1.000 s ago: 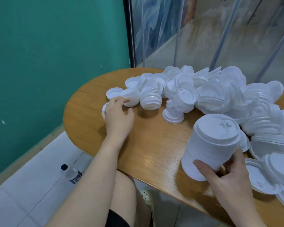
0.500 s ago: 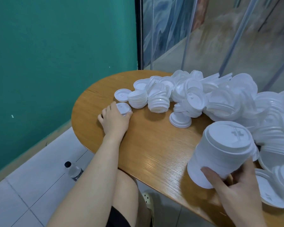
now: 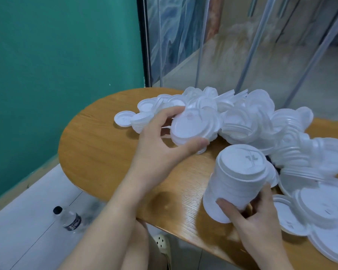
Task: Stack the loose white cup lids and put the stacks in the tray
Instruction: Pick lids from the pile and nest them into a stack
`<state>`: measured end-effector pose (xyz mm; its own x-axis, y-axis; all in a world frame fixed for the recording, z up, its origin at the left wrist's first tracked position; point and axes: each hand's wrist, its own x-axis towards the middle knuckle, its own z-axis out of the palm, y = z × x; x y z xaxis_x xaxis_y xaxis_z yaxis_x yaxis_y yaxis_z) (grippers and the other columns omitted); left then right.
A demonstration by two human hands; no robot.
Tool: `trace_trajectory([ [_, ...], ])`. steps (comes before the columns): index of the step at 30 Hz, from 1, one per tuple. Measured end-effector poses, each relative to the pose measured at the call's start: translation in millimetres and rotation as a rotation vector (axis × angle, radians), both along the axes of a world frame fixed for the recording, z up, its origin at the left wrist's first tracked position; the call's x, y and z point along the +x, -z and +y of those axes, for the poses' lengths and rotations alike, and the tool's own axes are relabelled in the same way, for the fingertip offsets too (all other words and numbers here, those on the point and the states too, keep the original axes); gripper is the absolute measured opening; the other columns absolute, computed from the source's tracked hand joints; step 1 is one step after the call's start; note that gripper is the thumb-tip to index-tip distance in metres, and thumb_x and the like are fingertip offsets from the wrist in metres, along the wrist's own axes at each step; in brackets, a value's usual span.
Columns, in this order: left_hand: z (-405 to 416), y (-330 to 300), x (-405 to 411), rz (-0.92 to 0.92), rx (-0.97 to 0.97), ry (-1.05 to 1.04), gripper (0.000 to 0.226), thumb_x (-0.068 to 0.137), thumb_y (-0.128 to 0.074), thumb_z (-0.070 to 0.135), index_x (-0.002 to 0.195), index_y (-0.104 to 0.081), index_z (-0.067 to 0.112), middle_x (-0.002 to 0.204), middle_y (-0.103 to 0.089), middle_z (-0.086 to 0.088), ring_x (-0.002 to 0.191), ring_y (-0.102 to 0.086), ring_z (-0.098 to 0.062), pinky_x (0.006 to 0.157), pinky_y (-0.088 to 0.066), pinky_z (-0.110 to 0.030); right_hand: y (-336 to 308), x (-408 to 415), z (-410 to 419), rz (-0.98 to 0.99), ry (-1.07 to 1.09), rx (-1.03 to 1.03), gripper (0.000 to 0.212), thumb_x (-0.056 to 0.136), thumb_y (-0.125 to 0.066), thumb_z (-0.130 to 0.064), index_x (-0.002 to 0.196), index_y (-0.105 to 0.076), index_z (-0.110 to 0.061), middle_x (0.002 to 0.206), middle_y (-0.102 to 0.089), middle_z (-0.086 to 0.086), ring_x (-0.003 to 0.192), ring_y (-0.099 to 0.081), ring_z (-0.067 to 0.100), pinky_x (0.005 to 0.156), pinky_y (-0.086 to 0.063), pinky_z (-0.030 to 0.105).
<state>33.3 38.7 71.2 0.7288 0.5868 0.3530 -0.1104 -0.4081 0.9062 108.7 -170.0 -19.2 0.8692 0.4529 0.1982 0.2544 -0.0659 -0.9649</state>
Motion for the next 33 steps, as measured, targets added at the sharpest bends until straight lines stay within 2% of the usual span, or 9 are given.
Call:
trace_trajectory([
  [3, -35, -9, 6, 0.025, 0.059, 0.153, 0.075, 0.064, -0.097, 0.039, 0.130, -0.063, 0.032, 0.125, -0.065, 0.018, 0.121, -0.060, -0.003, 0.099, -0.049, -0.019, 3, 1, -1, 0.015, 0.022, 0.001, 0.081, 0.046, -0.083, -0.058, 0.120, -0.051, -0.055, 0.113, -0.064, -0.034, 0.107, -0.061, -0.010, 0.078, -0.051, 0.019],
  [7, -54, -3, 18, 0.085, 0.126, 0.241, 0.074, 0.065, -0.095, 0.044, 0.131, -0.063, 0.032, 0.122, -0.064, 0.022, 0.121, -0.057, 0.003, 0.100, -0.045, -0.014, 3, 1, -2, 0.028, 0.014, -0.002, 0.082, 0.051, -0.085, -0.056, 0.125, -0.053, -0.042, 0.112, -0.068, -0.024, 0.107, -0.065, -0.002, 0.080, -0.054, 0.015],
  [10, -54, 3, 24, 0.121, 0.187, 0.251, 0.072, 0.068, -0.093, 0.047, 0.132, -0.063, 0.030, 0.122, -0.063, 0.022, 0.121, -0.056, 0.003, 0.100, -0.045, -0.014, 2, 0, -3, 0.028, -0.010, -0.007, 0.079, 0.063, -0.095, -0.044, 0.129, -0.052, -0.044, 0.116, -0.068, -0.020, 0.109, -0.066, 0.002, 0.082, -0.055, 0.018],
  [13, -54, 6, 26, 0.129, 0.222, 0.264, 0.071, 0.069, -0.093, 0.047, 0.132, -0.064, 0.029, 0.124, -0.063, 0.020, 0.122, -0.056, 0.001, 0.100, -0.044, -0.015, 0, -1, -3, 0.037, -0.013, -0.003, 0.078, 0.062, -0.094, -0.037, 0.128, -0.052, -0.043, 0.114, -0.068, -0.022, 0.107, -0.066, 0.001, 0.082, -0.054, 0.016],
  [15, -54, 7, 27, 0.135, 0.231, 0.288, 0.070, 0.070, -0.093, 0.043, 0.132, -0.064, 0.028, 0.126, -0.063, 0.019, 0.125, -0.055, 0.001, 0.103, -0.044, -0.017, -1, -1, -3, 0.030, -0.010, -0.002, 0.078, 0.062, -0.097, -0.039, 0.126, -0.052, -0.042, 0.114, -0.068, -0.023, 0.107, -0.066, -0.001, 0.080, -0.052, 0.013],
  [20, -49, 9, 25, 0.158, 0.158, 0.351, 0.071, 0.071, -0.094, 0.038, 0.134, -0.062, 0.029, 0.129, -0.063, 0.020, 0.128, -0.056, -0.002, 0.108, -0.047, -0.031, -3, -2, -2, 0.021, -0.004, 0.012, 0.080, 0.057, -0.086, -0.052, 0.129, -0.051, -0.043, 0.119, -0.065, -0.028, 0.113, -0.062, -0.005, 0.083, -0.049, 0.009],
  [28, -41, 13, 24, 0.151, 0.056, 0.452, 0.084, 0.068, -0.092, 0.043, 0.142, -0.054, 0.031, 0.133, -0.064, 0.016, 0.128, -0.058, -0.006, 0.109, -0.048, -0.032, -3, -1, -2, 0.016, 0.003, 0.008, 0.082, 0.053, -0.083, -0.058, 0.127, -0.048, -0.050, 0.117, -0.063, -0.034, 0.112, -0.060, -0.008, 0.082, -0.049, 0.008],
  [31, -23, 20, 29, 0.072, -0.032, 0.398, 0.060, 0.084, -0.066, 0.052, 0.138, -0.057, 0.025, 0.130, -0.068, 0.009, 0.124, -0.062, -0.011, 0.105, -0.049, -0.031, -3, -1, -1, 0.018, -0.004, 0.021, 0.087, 0.052, -0.095, -0.050, 0.125, -0.047, -0.049, 0.115, -0.061, -0.039, 0.109, -0.059, -0.013, 0.079, -0.049, 0.006],
  [33, -3, 33, 36, 0.056, -0.039, 0.205, 0.043, 0.094, -0.059, 0.051, 0.127, -0.065, 0.024, 0.122, -0.072, 0.009, 0.117, -0.065, -0.008, 0.103, -0.051, -0.033, -4, -1, -1, 0.020, -0.004, 0.026, 0.087, 0.054, -0.099, -0.040, 0.123, -0.046, -0.048, 0.111, -0.060, -0.044, 0.107, -0.057, -0.017, 0.078, -0.048, 0.004],
])
